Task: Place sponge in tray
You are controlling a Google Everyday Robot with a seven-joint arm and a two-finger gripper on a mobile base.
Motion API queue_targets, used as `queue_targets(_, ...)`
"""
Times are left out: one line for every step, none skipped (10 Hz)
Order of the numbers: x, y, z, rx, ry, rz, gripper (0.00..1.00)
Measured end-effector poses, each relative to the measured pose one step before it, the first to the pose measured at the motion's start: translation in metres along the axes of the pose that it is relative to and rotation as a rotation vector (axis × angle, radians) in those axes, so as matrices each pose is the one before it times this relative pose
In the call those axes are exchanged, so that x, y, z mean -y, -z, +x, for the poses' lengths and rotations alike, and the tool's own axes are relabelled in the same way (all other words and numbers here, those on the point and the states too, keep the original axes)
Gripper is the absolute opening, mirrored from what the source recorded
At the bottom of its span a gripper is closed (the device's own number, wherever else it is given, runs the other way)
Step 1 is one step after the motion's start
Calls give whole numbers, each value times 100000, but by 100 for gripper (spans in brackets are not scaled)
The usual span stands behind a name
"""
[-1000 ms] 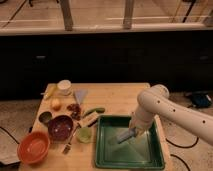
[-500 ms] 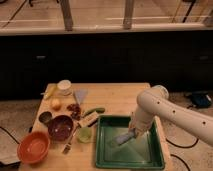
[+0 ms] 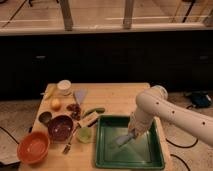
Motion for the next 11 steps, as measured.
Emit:
queue_targets(-100, 29, -65, 18, 1080, -146, 17)
queue_targets(-19, 27, -84, 4, 1037, -53, 17)
queue_targets(-39, -6, -59, 9, 1085, -98, 17)
queue_targets(-29, 10, -43, -7, 1143, -119, 17)
queue_targets(-11, 57, -41, -77, 1230, -181, 21)
queue_targets(-39, 19, -54, 56, 1160, -147, 24)
queue_targets(-48, 53, -45, -25, 1027, -95, 24)
queue_targets(4, 32, -61, 12, 855, -100, 24)
queue_targets(-8, 4, -28, 36, 716, -87, 24)
queue_targets(-50, 5, -91, -30, 1797, -196, 24)
queue_targets(10, -12, -79, -21, 1130, -92, 24)
